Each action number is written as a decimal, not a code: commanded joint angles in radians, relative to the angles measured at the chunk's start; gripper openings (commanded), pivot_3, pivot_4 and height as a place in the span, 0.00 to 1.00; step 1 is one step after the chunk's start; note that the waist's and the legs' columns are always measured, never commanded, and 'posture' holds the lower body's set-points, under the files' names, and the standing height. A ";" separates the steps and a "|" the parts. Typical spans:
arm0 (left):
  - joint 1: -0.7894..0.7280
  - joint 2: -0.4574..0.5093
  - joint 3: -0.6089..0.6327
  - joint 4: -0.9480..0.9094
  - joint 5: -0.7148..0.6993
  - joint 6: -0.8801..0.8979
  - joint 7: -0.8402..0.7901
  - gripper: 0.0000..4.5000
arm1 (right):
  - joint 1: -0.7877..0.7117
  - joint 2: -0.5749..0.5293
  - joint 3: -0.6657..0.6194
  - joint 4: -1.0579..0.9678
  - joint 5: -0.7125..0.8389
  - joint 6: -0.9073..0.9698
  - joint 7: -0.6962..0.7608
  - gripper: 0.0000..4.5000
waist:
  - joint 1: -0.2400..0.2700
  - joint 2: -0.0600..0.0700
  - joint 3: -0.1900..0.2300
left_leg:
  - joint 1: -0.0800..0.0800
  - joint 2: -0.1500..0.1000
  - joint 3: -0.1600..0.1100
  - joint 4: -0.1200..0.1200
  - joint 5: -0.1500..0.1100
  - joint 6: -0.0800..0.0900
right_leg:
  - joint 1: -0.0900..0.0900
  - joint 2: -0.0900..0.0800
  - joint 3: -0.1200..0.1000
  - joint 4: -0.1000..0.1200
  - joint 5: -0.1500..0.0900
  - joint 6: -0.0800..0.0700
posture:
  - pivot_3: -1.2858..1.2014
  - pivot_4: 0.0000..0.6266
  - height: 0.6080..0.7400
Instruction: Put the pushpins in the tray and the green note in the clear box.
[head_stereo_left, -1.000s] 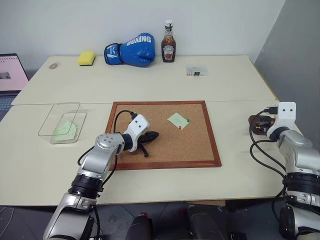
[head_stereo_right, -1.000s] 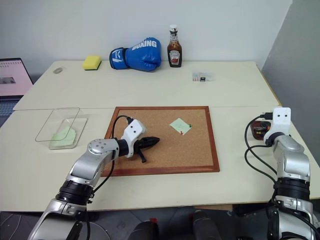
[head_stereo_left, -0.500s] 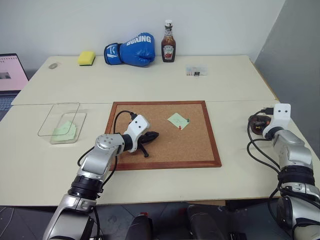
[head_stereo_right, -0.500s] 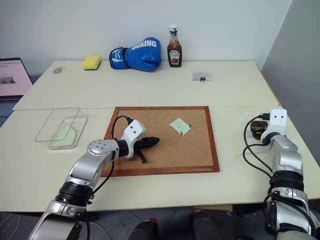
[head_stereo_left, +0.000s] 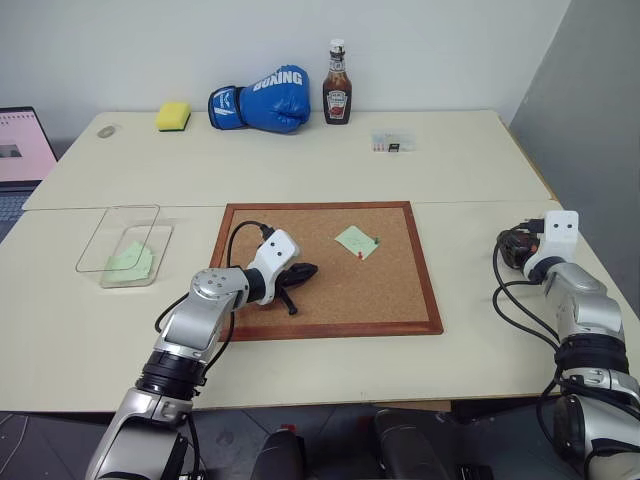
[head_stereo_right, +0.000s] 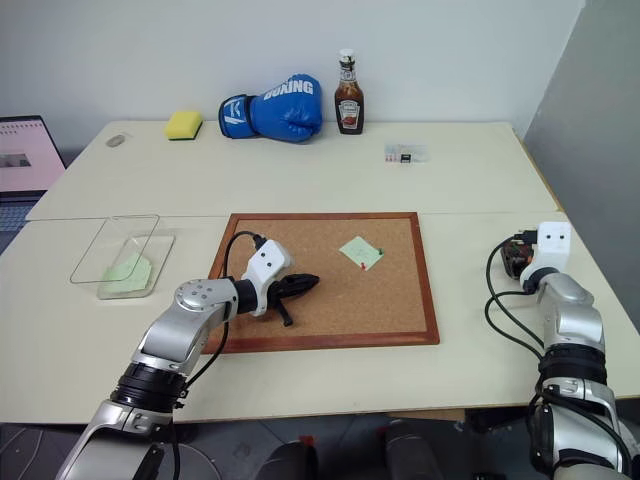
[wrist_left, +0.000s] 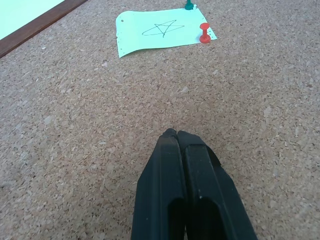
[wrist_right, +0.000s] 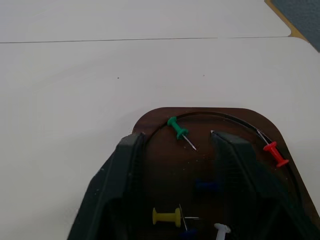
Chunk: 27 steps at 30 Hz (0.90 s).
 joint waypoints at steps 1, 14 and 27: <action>0.008 0.002 -0.026 0.019 0.014 0.013 -0.012 0.00 | 0.001 -0.029 -0.029 -0.128 0.029 -0.011 0.000 0.70 | 0.000 0.000 0.000 | 0.000 0.000 0.000 0.000 0.000 0.000 | 0.000 0.000 0.000 0.000 0.000 0.000 | 0.52 0.24 1.00; -0.005 -0.004 -0.025 0.041 0.014 0.005 -0.013 0.00 | 0.015 -0.037 0.127 -0.391 0.063 0.046 0.182 0.70 | 0.001 0.000 0.000 | 0.000 0.000 0.000 0.000 0.000 0.000 | 0.000 0.000 0.000 0.000 0.000 0.000 | 0.52 0.24 1.00; 0.006 0.007 -0.019 0.016 0.005 0.032 -0.021 0.00 | 0.018 0.127 0.399 -0.429 0.048 0.015 0.310 0.70 | 0.002 0.000 0.000 | 0.000 0.000 -0.001 0.000 0.000 0.000 | 0.000 0.000 -0.001 0.000 0.000 0.000 | 0.52 0.24 1.00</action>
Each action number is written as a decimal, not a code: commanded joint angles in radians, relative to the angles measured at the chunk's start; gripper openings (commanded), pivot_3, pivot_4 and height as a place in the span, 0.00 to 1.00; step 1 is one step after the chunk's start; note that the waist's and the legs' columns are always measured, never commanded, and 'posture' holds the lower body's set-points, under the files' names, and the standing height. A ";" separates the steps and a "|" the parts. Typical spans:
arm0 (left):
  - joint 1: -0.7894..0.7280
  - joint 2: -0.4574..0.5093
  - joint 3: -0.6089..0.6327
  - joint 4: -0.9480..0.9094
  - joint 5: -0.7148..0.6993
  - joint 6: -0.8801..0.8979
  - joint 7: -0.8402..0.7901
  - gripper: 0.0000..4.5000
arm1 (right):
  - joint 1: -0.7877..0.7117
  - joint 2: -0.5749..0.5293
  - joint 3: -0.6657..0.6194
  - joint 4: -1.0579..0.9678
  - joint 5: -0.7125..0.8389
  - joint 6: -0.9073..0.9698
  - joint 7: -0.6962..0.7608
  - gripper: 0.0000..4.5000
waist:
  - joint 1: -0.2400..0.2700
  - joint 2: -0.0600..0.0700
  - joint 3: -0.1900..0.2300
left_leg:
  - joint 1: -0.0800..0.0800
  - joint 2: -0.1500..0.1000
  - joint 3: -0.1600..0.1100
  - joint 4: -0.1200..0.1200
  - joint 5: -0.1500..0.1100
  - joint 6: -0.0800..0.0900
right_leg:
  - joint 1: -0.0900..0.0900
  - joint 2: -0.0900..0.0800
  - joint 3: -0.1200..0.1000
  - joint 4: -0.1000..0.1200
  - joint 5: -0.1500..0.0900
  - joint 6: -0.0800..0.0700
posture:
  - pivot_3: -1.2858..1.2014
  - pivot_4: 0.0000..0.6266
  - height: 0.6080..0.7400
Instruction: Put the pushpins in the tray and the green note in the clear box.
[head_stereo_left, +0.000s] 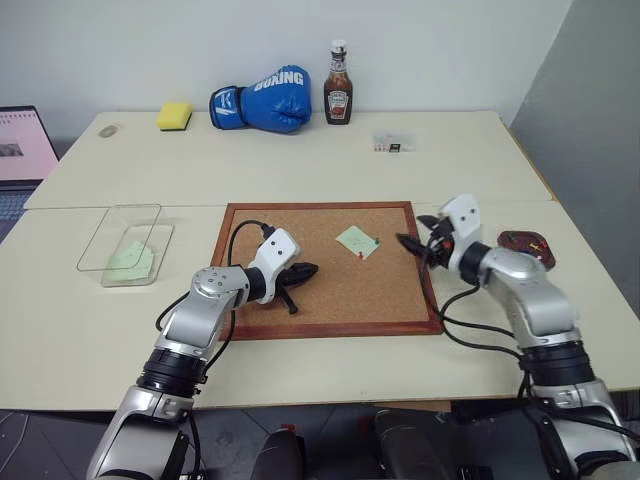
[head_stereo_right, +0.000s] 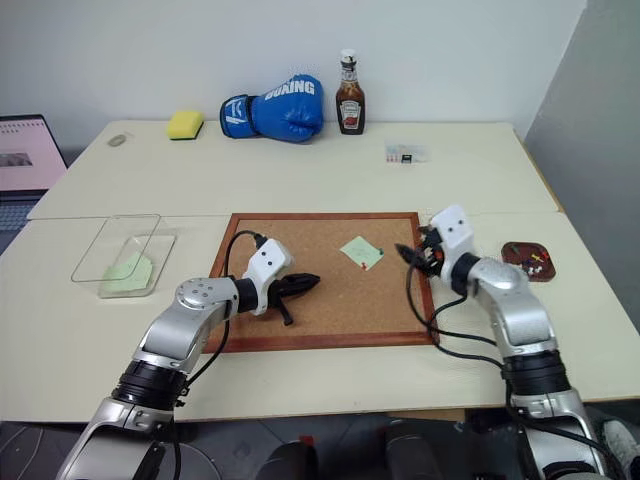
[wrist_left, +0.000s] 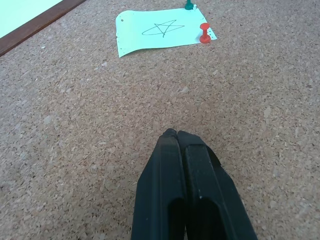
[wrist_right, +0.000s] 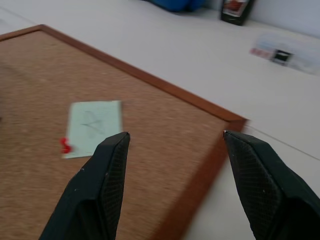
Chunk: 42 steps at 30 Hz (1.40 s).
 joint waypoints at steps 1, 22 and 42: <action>0.018 0.009 -0.017 0.003 0.006 0.027 -0.012 0.00 | -0.038 0.045 0.025 0.041 -0.026 -0.044 -0.016 0.70 | 0.000 0.000 0.000 | 0.000 0.000 0.000 0.000 0.000 0.000 | 0.000 0.000 0.000 0.000 0.000 0.000 | 0.52 0.24 1.00; 0.025 0.012 -0.018 -0.016 0.011 0.032 -0.011 0.00 | -0.218 0.214 0.040 0.499 -0.136 -0.220 -0.083 0.70 | -0.002 0.000 0.000 | 0.000 0.000 0.000 0.000 0.000 0.000 | 0.000 0.000 0.000 0.000 0.000 0.000 | 0.52 0.24 1.00; 0.021 0.009 -0.027 -0.008 0.014 0.024 -0.014 0.00 | -0.223 0.218 0.014 0.502 -0.124 -0.228 -0.068 0.00 | -0.003 0.000 0.000 | 0.000 0.000 0.000 -0.001 0.000 0.000 | 0.000 0.000 0.000 0.000 0.000 0.000 | 0.52 0.24 1.00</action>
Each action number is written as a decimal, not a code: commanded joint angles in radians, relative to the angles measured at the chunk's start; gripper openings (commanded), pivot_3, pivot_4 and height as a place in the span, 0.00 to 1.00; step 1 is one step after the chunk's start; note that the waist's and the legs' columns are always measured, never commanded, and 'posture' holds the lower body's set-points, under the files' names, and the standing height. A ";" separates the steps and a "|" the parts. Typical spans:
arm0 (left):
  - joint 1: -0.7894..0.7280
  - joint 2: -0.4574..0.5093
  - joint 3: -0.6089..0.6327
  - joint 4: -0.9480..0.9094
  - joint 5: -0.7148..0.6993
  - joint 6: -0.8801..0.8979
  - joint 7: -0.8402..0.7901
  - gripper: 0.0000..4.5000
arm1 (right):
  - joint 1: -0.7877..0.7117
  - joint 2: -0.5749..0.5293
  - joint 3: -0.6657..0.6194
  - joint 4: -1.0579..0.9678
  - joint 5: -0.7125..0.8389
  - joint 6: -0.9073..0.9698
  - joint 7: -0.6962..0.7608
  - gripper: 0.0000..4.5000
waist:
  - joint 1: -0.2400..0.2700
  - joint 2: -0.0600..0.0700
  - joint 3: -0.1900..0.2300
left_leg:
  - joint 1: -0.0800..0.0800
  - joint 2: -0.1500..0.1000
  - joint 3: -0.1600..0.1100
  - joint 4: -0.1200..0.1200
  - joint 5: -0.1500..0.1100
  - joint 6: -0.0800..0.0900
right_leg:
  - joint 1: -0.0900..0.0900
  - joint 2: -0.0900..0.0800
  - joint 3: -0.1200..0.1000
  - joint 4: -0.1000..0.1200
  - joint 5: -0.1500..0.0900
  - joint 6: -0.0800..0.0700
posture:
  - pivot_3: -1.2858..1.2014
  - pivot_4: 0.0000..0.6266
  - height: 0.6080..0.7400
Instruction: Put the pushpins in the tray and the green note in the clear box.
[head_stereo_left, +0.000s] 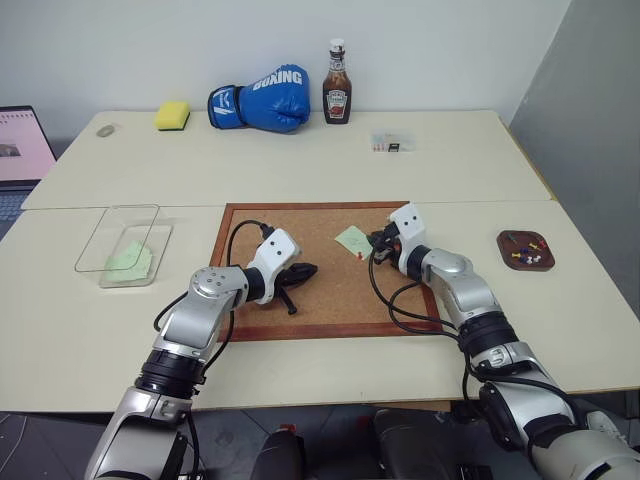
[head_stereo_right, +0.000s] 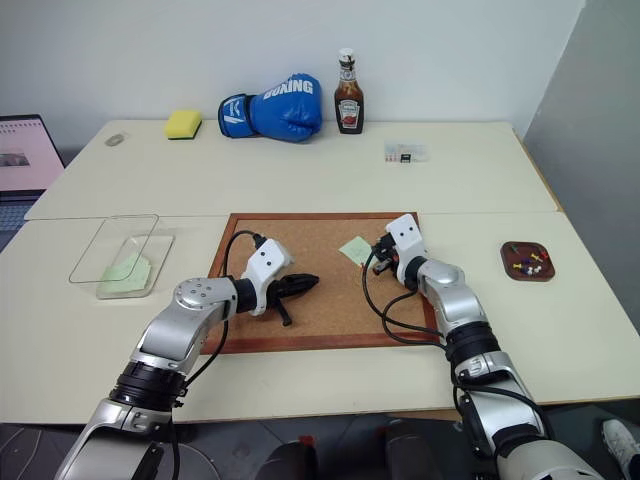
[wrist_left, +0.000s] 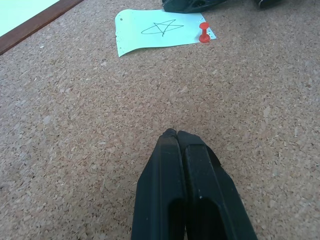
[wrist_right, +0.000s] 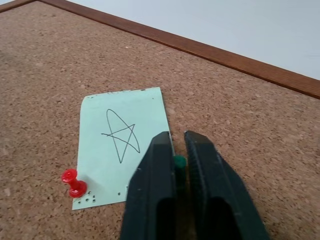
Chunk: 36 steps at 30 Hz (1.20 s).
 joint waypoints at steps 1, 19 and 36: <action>0.016 0.003 -0.029 0.009 0.013 0.010 -0.012 0.00 | -0.007 -0.009 -0.024 -0.052 0.015 -0.013 0.014 0.00 | 0.000 0.000 0.000 | 0.000 0.000 0.000 0.000 0.000 0.000 | 0.000 0.000 0.000 0.000 0.000 0.000 | 0.52 0.24 1.00; 0.024 0.003 -0.031 0.005 0.015 0.022 -0.011 0.00 | 0.026 -0.061 -0.079 -0.343 0.071 0.076 0.003 0.00 | 0.002 0.000 0.000 | 0.000 0.000 -0.001 0.000 0.000 0.000 | 0.000 0.000 0.000 0.000 0.000 0.000 | 0.52 0.24 1.00; 0.042 -0.004 -0.033 -0.005 0.014 0.030 -0.010 0.00 | 0.103 -0.356 -0.396 -0.278 0.045 0.153 -0.262 0.00 | 0.001 0.000 0.000 | 0.000 0.000 0.001 -0.001 0.000 0.000 | 0.000 0.000 0.001 -0.003 0.000 0.000 | 0.52 0.24 1.00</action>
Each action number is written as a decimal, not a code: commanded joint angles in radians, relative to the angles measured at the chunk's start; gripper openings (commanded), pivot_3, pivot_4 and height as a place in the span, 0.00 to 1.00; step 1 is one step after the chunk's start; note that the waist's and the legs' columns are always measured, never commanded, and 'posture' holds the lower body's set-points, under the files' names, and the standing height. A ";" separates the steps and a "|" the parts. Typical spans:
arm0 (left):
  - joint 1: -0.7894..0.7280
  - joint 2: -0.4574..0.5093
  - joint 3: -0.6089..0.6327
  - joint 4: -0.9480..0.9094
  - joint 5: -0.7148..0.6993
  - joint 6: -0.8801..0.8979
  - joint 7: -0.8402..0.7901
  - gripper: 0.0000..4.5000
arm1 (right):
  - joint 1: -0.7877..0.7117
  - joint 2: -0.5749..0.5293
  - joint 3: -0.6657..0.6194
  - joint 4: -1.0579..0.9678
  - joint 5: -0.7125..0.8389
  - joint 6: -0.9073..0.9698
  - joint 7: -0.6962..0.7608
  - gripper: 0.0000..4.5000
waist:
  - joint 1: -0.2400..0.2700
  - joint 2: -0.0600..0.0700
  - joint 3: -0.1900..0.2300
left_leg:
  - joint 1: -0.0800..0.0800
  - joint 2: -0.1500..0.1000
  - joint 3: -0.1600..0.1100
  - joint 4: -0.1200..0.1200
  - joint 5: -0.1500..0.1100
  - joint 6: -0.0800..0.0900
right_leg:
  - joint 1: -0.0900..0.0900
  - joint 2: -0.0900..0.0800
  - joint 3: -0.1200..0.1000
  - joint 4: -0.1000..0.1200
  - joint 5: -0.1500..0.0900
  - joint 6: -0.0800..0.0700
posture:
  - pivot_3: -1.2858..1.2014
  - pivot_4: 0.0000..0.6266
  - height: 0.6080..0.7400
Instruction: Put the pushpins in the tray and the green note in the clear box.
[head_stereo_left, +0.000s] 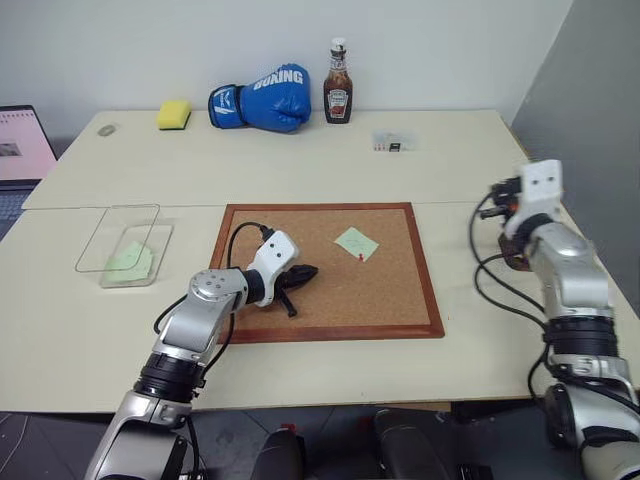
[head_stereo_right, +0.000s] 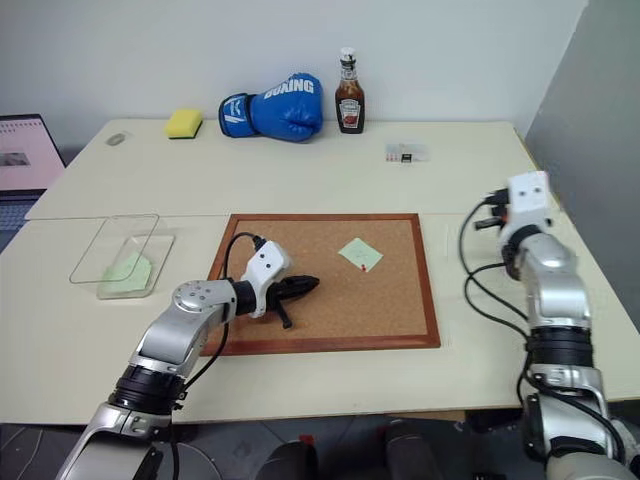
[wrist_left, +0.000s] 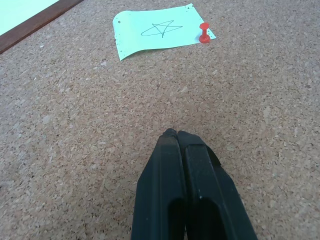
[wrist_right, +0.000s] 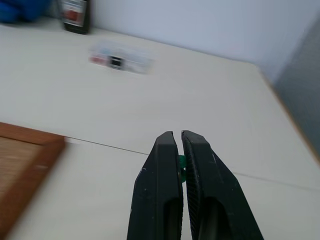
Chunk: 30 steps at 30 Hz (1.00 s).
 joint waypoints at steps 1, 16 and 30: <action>0.020 -0.001 -0.036 0.019 0.014 0.025 -0.008 0.00 | 0.004 -0.032 -0.061 0.008 0.028 0.007 -0.016 0.00 | -0.001 0.000 0.000 | 0.000 0.000 0.000 0.000 0.000 0.000 | 0.000 0.000 0.000 0.000 0.000 0.000 | 0.52 0.24 1.00; 0.017 0.003 -0.043 0.017 0.012 0.030 -0.013 0.00 | 0.064 -0.008 -0.102 0.103 0.066 0.025 -0.066 0.00 | 0.001 0.000 0.000 | 0.000 0.000 0.000 0.000 0.000 0.000 | 0.001 0.000 0.000 -0.002 0.000 0.000 | 0.52 0.24 1.00; 0.020 0.012 -0.041 0.004 0.012 0.039 -0.019 0.00 | 0.080 0.021 -0.110 0.164 0.087 -0.017 -0.074 0.00 | 0.001 0.000 0.000 | -0.001 0.000 0.000 0.000 0.000 0.000 | 0.001 0.000 0.000 -0.003 0.000 0.001 | 0.52 0.24 1.00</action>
